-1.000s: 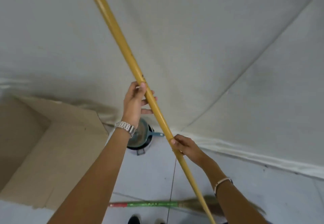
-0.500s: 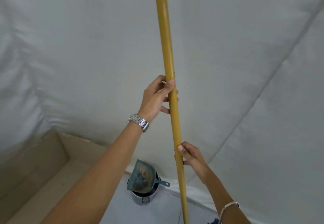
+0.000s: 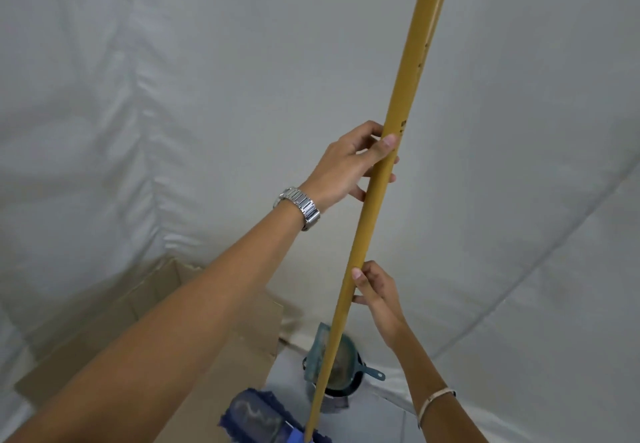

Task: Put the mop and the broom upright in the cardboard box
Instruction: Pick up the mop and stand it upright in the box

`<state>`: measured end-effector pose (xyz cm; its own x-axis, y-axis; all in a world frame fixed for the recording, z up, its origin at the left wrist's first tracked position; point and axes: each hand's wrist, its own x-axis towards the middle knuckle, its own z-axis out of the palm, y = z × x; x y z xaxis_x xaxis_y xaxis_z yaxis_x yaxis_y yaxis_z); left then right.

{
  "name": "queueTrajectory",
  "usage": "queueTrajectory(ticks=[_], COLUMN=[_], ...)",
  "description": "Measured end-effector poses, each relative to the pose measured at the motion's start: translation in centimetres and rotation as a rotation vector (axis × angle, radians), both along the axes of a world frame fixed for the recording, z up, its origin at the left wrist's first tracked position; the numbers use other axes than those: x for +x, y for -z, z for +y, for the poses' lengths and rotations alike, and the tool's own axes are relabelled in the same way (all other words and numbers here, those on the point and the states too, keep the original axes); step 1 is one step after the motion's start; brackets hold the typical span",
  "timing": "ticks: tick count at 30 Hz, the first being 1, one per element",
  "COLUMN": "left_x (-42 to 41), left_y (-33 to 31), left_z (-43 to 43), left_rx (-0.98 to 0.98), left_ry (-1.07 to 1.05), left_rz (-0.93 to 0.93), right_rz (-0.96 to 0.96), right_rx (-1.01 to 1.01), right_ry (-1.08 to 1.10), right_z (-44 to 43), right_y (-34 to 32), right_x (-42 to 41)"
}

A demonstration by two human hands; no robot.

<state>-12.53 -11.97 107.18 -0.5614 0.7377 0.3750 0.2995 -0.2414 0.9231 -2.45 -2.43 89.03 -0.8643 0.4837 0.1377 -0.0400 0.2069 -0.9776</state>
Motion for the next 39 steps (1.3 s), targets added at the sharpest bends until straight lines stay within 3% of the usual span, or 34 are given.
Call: queueTrajectory(ticks=[7, 16, 27, 39], left_x=[-8.0, -22.0, -36.8, -52.7], left_y=[1.4, 4.4, 9.1, 17.8], left_z=[-6.7, -11.4, -11.4, -7.3], left_rx=[-0.050, -0.097, -0.130, -0.239], left_ry=[-0.022, -0.100, -0.085, 0.037], left_rz=[0.058, 0.033, -0.079, -0.205], right_rz=[0.107, 0.110, -0.018, -0.233], right_rx=[-0.029, -0.028, 0.023, 0.163], right_ry=[0.055, -0.086, -0.098, 0.147], right_z=[-7.7, -11.6, -11.2, -8.2], right_y=[0.8, 2.1, 6.6, 14.1], right_x=[-8.9, -23.7, -38.8, -52.9])
